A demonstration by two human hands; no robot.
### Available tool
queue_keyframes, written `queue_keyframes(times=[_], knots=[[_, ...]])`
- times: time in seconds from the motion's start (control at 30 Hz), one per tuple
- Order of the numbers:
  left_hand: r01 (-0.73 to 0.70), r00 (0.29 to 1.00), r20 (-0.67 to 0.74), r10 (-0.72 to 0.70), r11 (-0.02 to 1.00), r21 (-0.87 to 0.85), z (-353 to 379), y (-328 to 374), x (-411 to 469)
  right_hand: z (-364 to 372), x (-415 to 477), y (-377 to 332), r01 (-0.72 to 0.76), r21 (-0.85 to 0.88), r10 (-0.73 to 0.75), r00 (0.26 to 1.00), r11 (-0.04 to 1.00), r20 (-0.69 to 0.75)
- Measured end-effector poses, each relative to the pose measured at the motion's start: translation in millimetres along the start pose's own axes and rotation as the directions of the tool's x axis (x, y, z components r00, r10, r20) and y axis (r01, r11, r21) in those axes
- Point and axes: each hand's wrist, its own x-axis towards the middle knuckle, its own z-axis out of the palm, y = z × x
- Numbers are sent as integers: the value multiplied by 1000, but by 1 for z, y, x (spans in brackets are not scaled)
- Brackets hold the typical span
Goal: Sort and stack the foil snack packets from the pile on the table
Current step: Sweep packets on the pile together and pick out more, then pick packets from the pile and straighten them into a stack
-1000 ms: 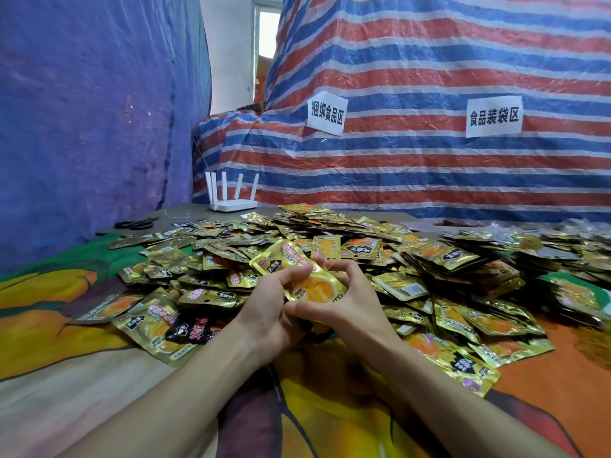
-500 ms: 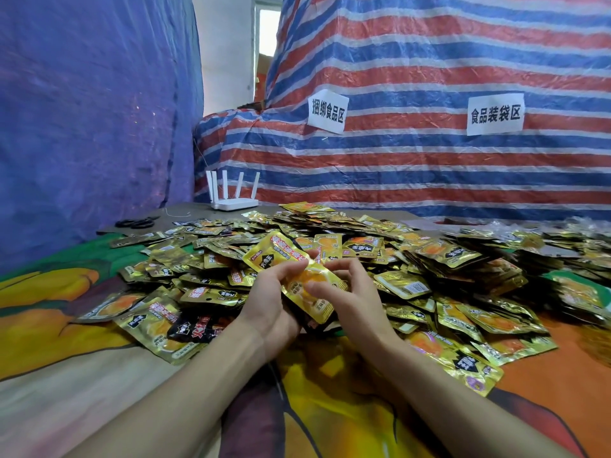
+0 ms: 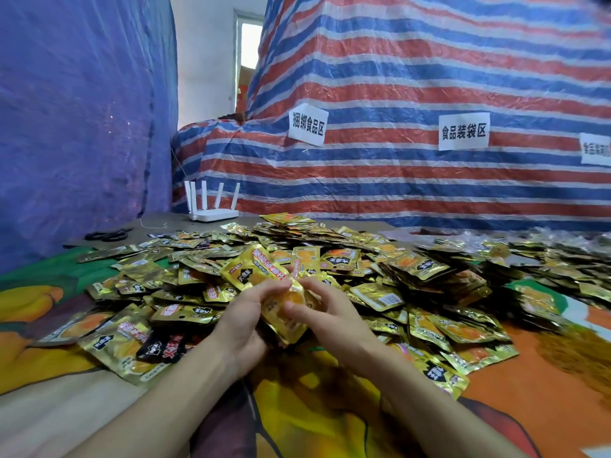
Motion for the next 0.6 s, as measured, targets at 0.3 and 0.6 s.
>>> queue_keyframes(times=[0.3, 0.6], knots=[[-184, 960, -212, 183, 983, 14, 5, 1, -5, -49, 19, -26, -92, -131, 24, 895, 987, -445], [-367, 834, -276, 477, 854, 368, 1, -1, -2, -102, 44, 18, -431, -881, -272, 840, 194, -470]])
